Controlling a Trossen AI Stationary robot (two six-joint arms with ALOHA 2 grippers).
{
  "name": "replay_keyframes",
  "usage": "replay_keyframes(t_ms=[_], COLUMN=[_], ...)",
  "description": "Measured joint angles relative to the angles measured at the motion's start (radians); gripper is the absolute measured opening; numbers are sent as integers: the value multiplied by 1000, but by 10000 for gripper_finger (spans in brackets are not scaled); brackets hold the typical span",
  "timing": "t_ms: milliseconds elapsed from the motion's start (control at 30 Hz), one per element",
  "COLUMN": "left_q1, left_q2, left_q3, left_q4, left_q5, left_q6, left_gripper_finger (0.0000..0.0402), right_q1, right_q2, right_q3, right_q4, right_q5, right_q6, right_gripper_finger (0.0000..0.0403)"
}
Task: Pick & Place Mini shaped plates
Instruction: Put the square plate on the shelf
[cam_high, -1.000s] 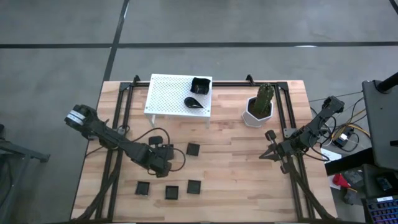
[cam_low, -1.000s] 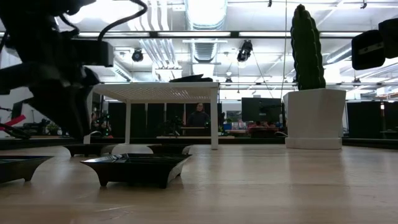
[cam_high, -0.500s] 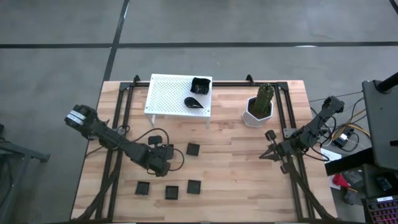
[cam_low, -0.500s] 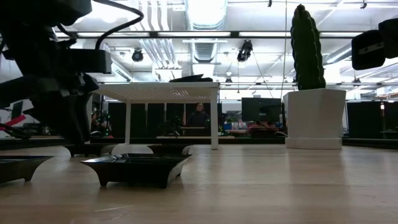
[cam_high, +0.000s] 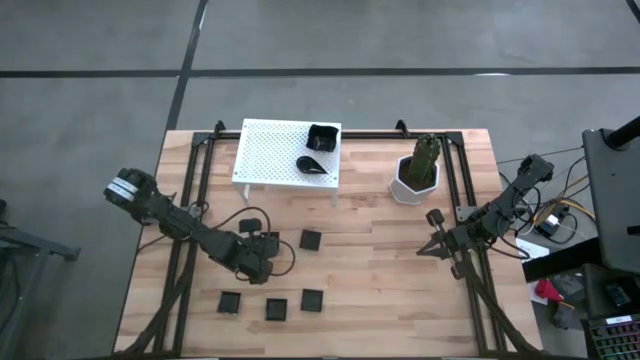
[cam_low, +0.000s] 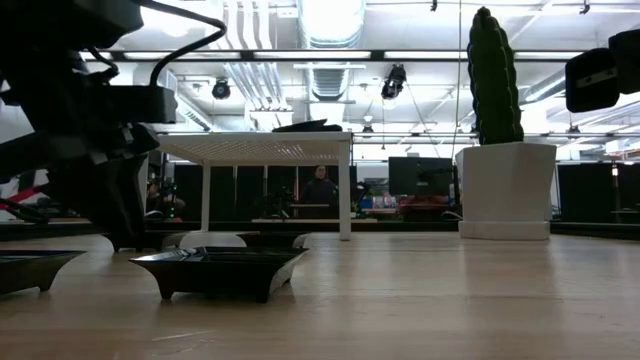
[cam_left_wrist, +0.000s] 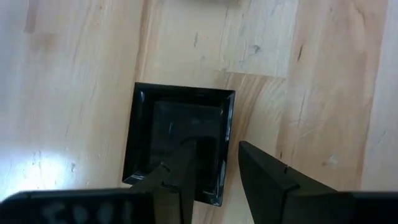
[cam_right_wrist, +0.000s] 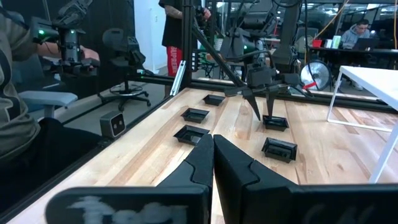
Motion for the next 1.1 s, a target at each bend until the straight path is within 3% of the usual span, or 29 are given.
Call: replay_keyframes(t_ms=[967, 1100], left_q1=[0, 1], left_q2=[1, 1], left_q3=[-27, -24], left_q4=[54, 54], left_q5=[6, -4], left_q6=[107, 110], left_gripper_finger=[61, 37], right_q1=[0, 0], right_q2=[0, 0], right_q3=[0, 0], right_q4=[0, 0], right_q5=[0, 0], right_q6=[-2, -1], right_gripper_finger=[8, 8])
